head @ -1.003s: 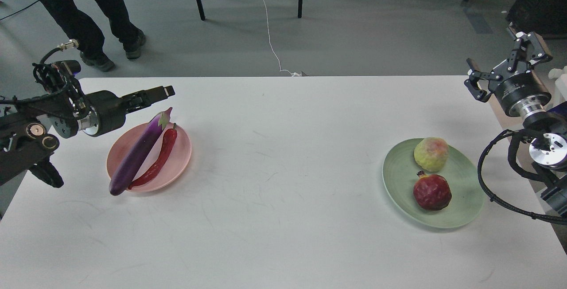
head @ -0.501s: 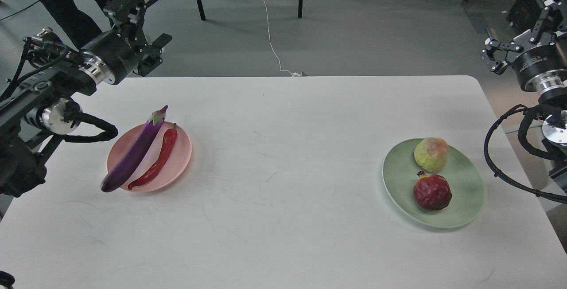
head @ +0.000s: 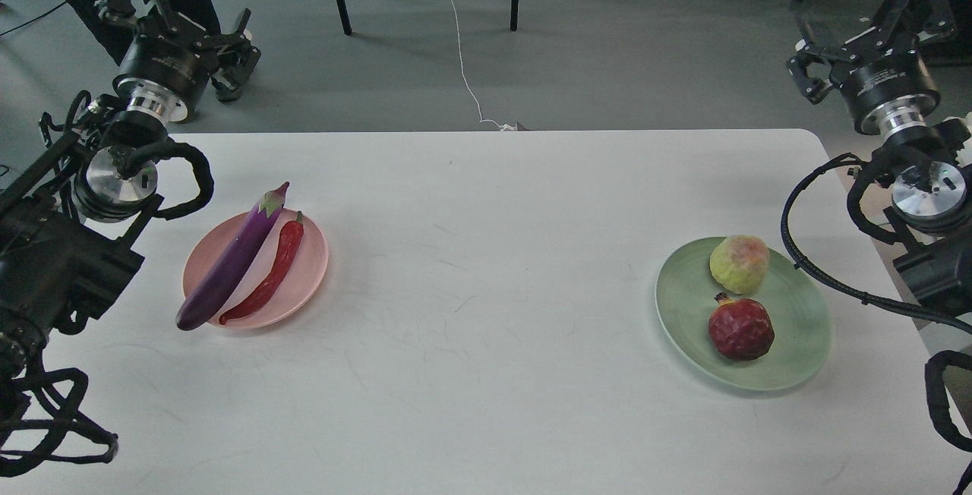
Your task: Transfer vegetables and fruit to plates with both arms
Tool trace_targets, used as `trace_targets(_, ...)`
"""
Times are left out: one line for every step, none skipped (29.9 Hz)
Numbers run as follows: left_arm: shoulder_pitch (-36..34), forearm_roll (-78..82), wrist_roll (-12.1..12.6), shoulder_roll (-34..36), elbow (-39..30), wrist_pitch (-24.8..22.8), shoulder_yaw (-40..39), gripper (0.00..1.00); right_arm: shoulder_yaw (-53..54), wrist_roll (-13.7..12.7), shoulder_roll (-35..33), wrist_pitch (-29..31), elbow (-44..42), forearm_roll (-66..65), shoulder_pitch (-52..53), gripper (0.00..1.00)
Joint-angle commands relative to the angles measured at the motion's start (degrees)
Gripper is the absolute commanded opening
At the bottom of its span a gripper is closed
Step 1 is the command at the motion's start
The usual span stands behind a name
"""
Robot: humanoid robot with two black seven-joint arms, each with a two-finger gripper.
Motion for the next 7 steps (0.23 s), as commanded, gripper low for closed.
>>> trace_targets(1.32,-0.47,0.07,-1.32,-0.01,0.44,0.77,0.98,0.15,0.43,1.06,0.04,0.01,-0.05,-1.23,0.99)
trace_targets(2.11,-0.56,-0.02,-1.67,-0.01,0.44,0.68,0.98,-0.29,0.43,1.06,0.04,-0.08,-0.05,-1.41,0.99)
trace_targets(2.81,-0.56,-0.02,-1.85,-0.01,0.36,0.42,0.98,-0.47,0.43,1.06,0.04,-0.08,-0.05,-1.5,0.99)
trace_targets(3.17,-0.56,-0.02,-2.02,-0.01,0.35,0.33,0.98,-0.47,0.43,1.06,0.04,-0.08,-0.05,-1.5,0.99)
trace_targets(3.26,-0.56,-0.11,-2.2,-0.01,0.09,0.33,0.98,-0.47,0.43,0.97,0.04,-0.08,-0.05,-1.5,0.99)
trace_targets(3.35,-0.56,-0.11,-2.29,-0.01,-0.17,0.33,0.98,-0.47,0.43,0.89,0.04,-0.08,-0.05,-1.5,0.99)
trace_targets(3.52,-0.56,-0.11,-2.38,-0.01,-0.17,0.33,0.98,-0.47,0.43,0.8,0.04,-0.08,-0.05,-1.5,0.99)
